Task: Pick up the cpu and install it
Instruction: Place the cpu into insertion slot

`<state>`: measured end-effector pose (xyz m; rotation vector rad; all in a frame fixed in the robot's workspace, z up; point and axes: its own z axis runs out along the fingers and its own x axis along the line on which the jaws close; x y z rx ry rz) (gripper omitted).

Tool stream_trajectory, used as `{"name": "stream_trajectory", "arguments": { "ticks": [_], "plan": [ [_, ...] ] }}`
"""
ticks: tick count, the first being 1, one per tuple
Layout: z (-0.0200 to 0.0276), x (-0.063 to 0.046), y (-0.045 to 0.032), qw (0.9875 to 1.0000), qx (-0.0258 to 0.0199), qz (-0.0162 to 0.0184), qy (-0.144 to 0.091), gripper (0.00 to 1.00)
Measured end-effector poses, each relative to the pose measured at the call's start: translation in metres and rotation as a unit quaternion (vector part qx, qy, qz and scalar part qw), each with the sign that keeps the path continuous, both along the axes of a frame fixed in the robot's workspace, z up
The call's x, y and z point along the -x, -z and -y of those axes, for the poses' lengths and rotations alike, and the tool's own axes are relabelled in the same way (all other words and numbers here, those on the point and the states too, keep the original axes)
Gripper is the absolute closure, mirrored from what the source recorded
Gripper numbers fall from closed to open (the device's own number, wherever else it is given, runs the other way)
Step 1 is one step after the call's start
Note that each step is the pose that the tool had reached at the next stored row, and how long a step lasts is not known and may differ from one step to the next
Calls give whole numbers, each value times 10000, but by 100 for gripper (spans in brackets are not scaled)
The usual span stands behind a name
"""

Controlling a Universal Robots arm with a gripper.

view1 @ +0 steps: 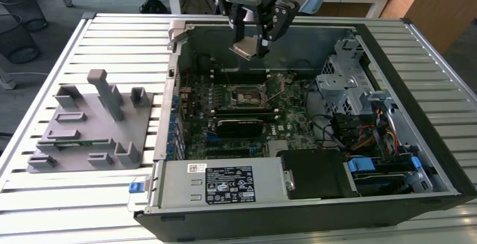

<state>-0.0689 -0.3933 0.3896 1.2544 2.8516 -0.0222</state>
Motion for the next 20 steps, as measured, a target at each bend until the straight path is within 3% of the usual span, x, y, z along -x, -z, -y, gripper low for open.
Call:
{"name": "stream_trajectory", "arguments": {
  "ticks": [5,10,15,20],
  "plan": [
    [0,0,4,9993,1,0,381,46],
    [-1,0,9,9973,3,0,738,46],
    [-1,0,15,9933,5,4,1158,46],
    [-1,0,23,9872,5,5,1593,46]
  ]
}}
